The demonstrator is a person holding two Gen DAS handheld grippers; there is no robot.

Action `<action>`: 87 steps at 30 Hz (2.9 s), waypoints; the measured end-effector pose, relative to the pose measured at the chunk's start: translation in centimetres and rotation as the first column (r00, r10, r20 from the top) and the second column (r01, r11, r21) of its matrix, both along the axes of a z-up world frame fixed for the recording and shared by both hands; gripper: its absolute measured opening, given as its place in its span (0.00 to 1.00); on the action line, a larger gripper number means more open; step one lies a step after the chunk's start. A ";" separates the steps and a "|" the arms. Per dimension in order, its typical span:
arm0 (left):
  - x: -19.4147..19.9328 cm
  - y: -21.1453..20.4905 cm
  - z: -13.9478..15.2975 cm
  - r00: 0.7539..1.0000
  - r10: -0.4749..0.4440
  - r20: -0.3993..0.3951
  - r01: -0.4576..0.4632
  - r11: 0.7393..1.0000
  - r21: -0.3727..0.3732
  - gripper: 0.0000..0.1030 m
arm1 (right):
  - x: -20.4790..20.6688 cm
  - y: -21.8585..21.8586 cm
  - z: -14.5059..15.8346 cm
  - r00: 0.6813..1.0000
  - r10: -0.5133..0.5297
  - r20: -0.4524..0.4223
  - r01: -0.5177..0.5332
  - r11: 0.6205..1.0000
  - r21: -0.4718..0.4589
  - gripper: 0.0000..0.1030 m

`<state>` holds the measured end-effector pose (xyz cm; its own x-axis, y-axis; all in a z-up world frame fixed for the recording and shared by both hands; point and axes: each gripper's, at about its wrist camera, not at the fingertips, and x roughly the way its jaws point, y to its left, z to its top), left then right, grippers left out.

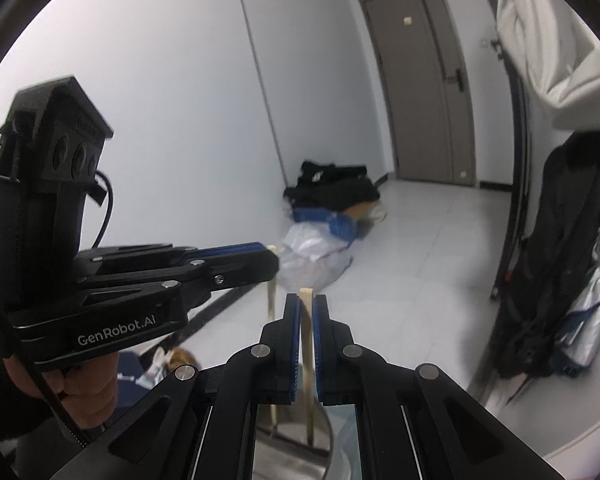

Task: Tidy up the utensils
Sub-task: 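Raise both held chopsticks over the white holder and lower them in, then open both tools to release the chopsticks into the holder, then lower the right tool to the chopstick bundle and grasp one chopstick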

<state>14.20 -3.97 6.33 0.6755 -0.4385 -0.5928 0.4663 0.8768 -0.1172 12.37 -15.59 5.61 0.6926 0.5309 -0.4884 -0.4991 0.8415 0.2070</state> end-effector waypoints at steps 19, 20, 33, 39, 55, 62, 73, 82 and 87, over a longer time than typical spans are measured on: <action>-2.5 2.3 0.0 0.986 0.149 -0.079 -0.150 0.989 -0.009 0.23 | -2.5 -4.2 -1.7 0.988 -0.097 -0.122 0.106 0.992 0.065 0.17; -2.9 2.4 0.2 0.983 0.165 -0.075 -0.167 0.986 -0.011 0.29 | -2.9 -4.5 -1.5 0.987 -0.104 -0.121 0.113 0.991 0.068 0.19; -8.7 2.8 1.9 0.955 0.296 0.027 -0.296 0.955 -0.025 0.67 | -9.4 -5.3 0.4 0.985 -0.160 -0.067 0.166 0.983 0.083 0.40; -11.1 3.5 1.7 0.937 0.345 0.047 -0.343 0.938 -0.055 0.78 | -11.8 -4.8 0.6 0.984 -0.171 -0.048 0.175 0.980 0.092 0.50; -15.1 5.3 -1.9 0.905 0.424 0.035 -0.418 0.902 -0.113 0.84 | -16.1 -2.8 -2.3 0.983 -0.179 -0.047 0.181 0.982 0.050 0.63; -15.5 5.6 -4.6 0.889 0.458 0.004 -0.455 0.884 -0.108 0.85 | -16.4 -2.2 -4.6 0.979 -0.183 -0.084 0.185 0.982 0.018 0.64; -14.4 6.8 -10.1 0.865 0.473 -0.170 -0.488 0.871 -0.060 0.85 | -15.7 -1.6 -9.0 0.964 -0.190 -0.184 0.182 0.981 -0.064 0.67; -13.3 8.1 -11.9 0.839 0.475 -0.266 -0.499 0.866 -0.027 0.85 | -14.1 0.3 -13.4 0.932 -0.195 -0.304 0.145 0.973 -0.180 0.66; -12.4 9.2 -13.0 0.805 0.491 -0.332 -0.527 0.850 -0.020 0.85 | -12.8 1.8 -16.2 0.904 -0.208 -0.373 0.108 0.956 -0.271 0.66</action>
